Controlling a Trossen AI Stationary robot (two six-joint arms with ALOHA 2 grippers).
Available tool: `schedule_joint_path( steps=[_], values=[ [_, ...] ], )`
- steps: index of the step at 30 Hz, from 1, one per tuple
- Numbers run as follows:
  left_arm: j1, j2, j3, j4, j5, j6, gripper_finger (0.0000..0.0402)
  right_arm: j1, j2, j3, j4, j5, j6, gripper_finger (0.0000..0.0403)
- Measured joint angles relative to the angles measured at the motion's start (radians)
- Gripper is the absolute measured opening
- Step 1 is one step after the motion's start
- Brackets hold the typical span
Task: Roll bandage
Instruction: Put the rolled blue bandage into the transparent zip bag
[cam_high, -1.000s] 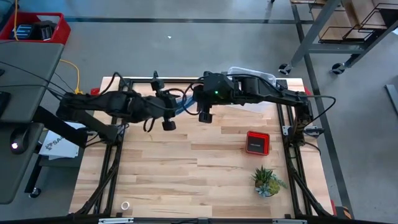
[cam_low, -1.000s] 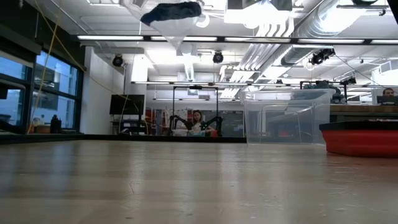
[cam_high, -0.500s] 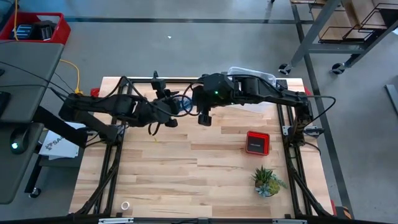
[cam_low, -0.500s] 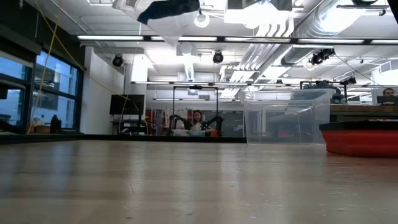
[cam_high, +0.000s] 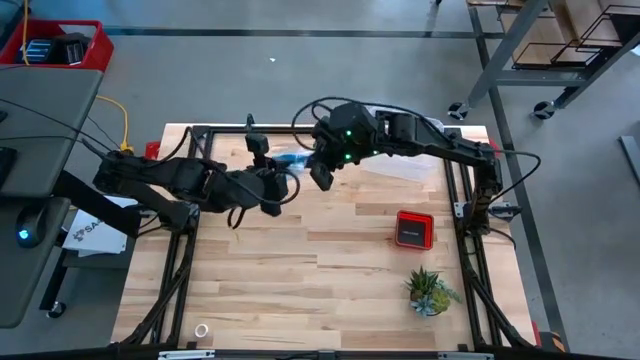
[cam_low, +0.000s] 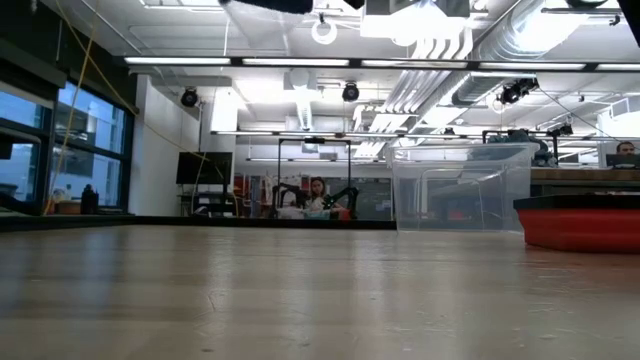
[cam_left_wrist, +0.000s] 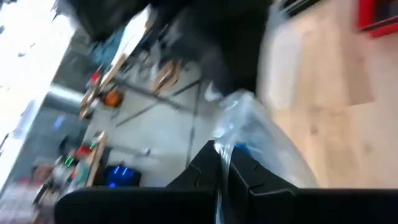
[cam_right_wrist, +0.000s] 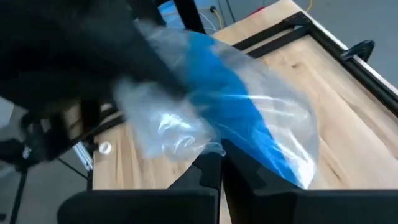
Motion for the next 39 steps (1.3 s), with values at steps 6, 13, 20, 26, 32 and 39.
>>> schedule_joint_path(
  steps=[6,13,20,26,32,39],
  values=[
    [-0.015,-0.019,0.004,0.015,0.063,0.043,0.0001,-0.030,0.000,0.000,0.033,-0.083,0.071,0.0000],
    [-0.024,-0.074,0.004,-0.014,0.109,0.014,0.0001,-0.059,-0.013,0.002,0.005,-0.099,0.091,0.0000],
    [-0.030,-0.153,0.002,0.082,0.171,-0.065,0.0000,-0.081,-0.022,0.004,0.014,-0.102,0.112,0.0000],
    [-0.017,-0.207,0.001,0.147,0.173,-0.064,0.0000,-0.081,-0.022,0.004,0.043,-0.113,0.109,0.0000],
    [-0.018,-0.216,0.001,0.140,0.128,-0.066,0.0000,-0.082,-0.021,0.002,0.087,-0.123,0.108,0.0000],
    [0.035,-0.163,-0.002,0.089,0.077,-0.145,0.0036,-0.085,-0.017,-0.002,0.080,-0.152,0.096,0.0000]
  ],
)
